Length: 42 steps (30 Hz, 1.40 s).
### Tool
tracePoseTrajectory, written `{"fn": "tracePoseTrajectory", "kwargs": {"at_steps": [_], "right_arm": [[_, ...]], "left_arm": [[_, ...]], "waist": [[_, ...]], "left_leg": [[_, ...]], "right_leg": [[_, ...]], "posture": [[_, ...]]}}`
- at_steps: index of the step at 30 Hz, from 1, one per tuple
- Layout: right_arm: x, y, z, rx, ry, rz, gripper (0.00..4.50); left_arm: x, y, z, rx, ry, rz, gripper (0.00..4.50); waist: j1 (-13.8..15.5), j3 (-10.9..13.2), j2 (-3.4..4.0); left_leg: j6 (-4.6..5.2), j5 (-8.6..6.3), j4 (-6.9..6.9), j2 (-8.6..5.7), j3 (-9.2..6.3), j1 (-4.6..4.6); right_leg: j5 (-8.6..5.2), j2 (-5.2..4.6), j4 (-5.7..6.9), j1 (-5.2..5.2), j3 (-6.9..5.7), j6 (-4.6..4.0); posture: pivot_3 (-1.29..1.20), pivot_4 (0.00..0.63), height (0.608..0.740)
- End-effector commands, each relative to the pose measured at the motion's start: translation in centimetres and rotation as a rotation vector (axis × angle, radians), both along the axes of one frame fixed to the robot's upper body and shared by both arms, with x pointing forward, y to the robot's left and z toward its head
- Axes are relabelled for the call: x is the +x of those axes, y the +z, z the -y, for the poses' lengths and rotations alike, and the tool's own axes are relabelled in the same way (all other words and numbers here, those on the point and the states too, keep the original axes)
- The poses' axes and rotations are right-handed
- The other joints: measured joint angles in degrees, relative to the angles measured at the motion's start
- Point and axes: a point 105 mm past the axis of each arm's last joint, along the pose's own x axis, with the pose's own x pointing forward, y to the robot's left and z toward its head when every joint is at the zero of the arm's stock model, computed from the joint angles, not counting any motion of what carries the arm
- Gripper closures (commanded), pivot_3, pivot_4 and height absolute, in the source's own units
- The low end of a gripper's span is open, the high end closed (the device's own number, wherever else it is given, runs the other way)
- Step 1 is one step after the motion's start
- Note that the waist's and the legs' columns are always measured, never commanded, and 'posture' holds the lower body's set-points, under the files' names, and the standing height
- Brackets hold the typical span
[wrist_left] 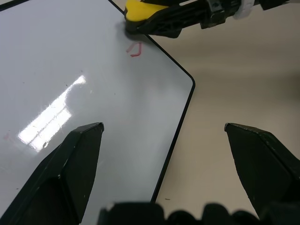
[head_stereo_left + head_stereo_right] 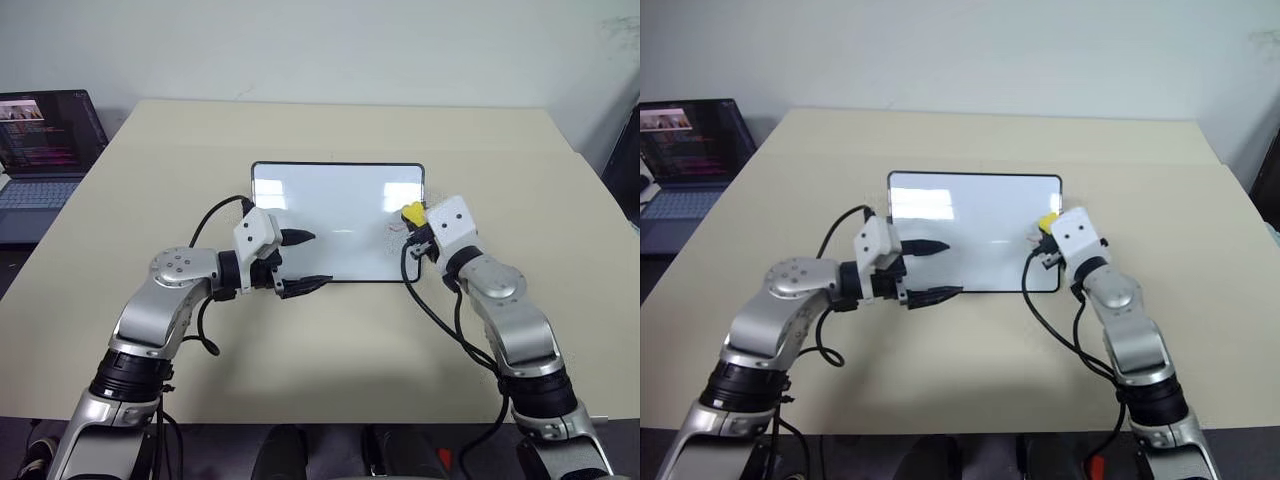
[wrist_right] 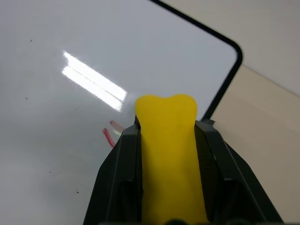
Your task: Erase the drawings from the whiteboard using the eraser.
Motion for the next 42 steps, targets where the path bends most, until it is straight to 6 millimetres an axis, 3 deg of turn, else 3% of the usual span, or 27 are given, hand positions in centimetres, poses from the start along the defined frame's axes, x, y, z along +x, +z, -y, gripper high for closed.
{"fn": "tracePoseTrajectory", "kwargs": {"at_steps": [1, 5, 7, 12, 15, 24, 30, 32, 42], "right_arm": [[0.1, -0.2, -0.4, -0.039, 0.026, -0.018, 3.33], [-0.9, -2.5, -1.3, -0.077, 0.119, -0.142, 3.33], [-0.9, -2.4, -1.2, -0.083, 0.114, -0.13, 3.33], [1.0, 0.9, 0.3, -0.093, -0.021, 0.055, 3.33], [1.1, 1.4, -0.3, -0.095, 0.002, 0.079, 3.33], [-1.7, -3.8, -2.9, -0.217, 0.229, -0.174, 3.33], [1.0, 0.0, -0.5, -0.209, 0.024, 0.023, 3.33], [1.3, 0.2, -0.2, -0.209, 0.008, 0.032, 3.33], [-2.0, -4.3, -0.3, -0.22, 0.157, -0.238, 3.33]], "left_arm": [[-0.5, 1.1, 0.3, -0.007, -0.015, 0.05, 0.0], [-0.7, 1.1, 0.4, -0.009, -0.013, 0.051, 0.0], [-0.7, 1.1, 0.3, -0.01, -0.01, 0.051, 0.0], [-0.8, 1.1, 0.4, -0.012, -0.007, 0.049, 0.0], [-0.8, 1.0, 0.4, -0.013, -0.009, 0.048, 0.0], [-0.8, 1.0, 0.6, -0.017, -0.011, 0.044, 0.0], [-0.8, 0.9, 0.6, -0.018, -0.017, 0.04, 0.0], [-0.8, 0.9, 0.7, -0.017, -0.019, 0.04, 0.0], [-0.8, 0.9, 0.8, -0.022, -0.025, 0.041, 0.0]], "waist": [[0.0, -0.01, -0.01], [-0.05, -0.02, -0.02], [-0.08, -0.02, -0.03], [-0.18, -0.02, -0.02], [-0.04, -0.02, -0.03], [-0.07, -0.04, -0.05], [-0.2, -0.04, -0.05], [-0.07, -0.04, -0.05], [0.03, -0.07, -0.1]], "left_leg": [[0.0, 0.0, 0.0, -0.01, 0.0, 0.0], [0.01, 0.0, 0.03, 0.0, -0.03, 0.12], [0.01, 0.0, 0.04, 0.01, -0.03, 0.16], [0.01, 0.01, 0.06, 0.01, -0.02, 0.21], [0.0, 0.02, 0.09, 0.0, -0.02, 0.18], [0.01, 0.01, 0.05, 0.03, -0.06, 0.16], [0.01, 0.03, 0.1, 0.01, -0.04, 0.22], [0.01, 0.04, 0.11, 0.0, -0.03, 0.22], [0.02, 0.03, 0.09, 0.01, -0.06, 0.17]], "right_leg": [[0.0, -0.01, 0.0, 0.0, 0.0, 0.0], [0.0, -0.01, 0.07, 0.04, 0.04, 0.0], [0.0, 0.0, 0.11, 0.06, 0.02, 0.0], [0.01, 0.03, 0.18, 0.07, 0.04, 0.01], [0.03, 0.02, 0.19, 0.07, 0.04, 0.04], [0.03, 0.02, 0.1, 0.07, 0.02, 0.03], [0.07, 0.02, 0.18, 0.08, 0.05, 0.09], [0.09, 0.02, 0.19, 0.08, 0.05, 0.13], [0.11, 0.01, 0.1, 0.1, 0.05, 0.1]], "posture": [[0.0, 0.15, 0.74], [0.0, 0.15, 0.74], [0.0, 0.15, 0.74], [0.0, 0.15, 0.74], [0.0, 0.15, 0.74], [0.0, 0.15, 0.74], [0.0, 0.15, 0.74], [0.0, 0.15, 0.74], [0.0, 0.15, 0.74]]}}
